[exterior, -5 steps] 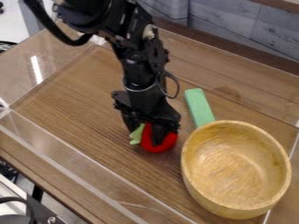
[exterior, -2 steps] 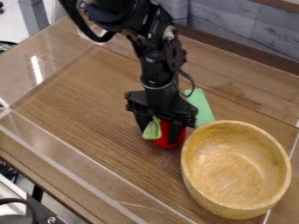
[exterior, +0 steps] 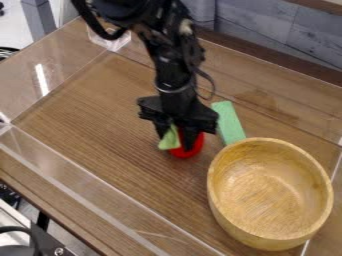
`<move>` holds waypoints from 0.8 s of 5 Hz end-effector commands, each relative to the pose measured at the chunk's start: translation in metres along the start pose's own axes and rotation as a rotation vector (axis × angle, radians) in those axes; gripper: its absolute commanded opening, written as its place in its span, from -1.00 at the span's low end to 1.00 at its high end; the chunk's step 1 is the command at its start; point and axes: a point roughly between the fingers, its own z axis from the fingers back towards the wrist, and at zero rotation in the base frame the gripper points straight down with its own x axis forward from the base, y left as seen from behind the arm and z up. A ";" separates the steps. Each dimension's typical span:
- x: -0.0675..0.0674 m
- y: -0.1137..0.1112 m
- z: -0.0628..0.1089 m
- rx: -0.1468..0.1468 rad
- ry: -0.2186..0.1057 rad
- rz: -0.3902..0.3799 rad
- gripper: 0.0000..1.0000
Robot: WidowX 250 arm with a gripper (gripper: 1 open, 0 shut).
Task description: Move the red fruit to the left
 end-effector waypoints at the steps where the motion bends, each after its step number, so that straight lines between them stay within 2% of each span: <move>1: 0.021 0.015 0.038 -0.037 -0.058 0.002 -1.00; 2: 0.028 0.030 0.053 -0.056 -0.075 0.036 -1.00; 3: 0.033 0.043 0.061 -0.060 -0.086 0.054 -1.00; 4: 0.035 0.059 0.067 -0.057 -0.092 0.112 -1.00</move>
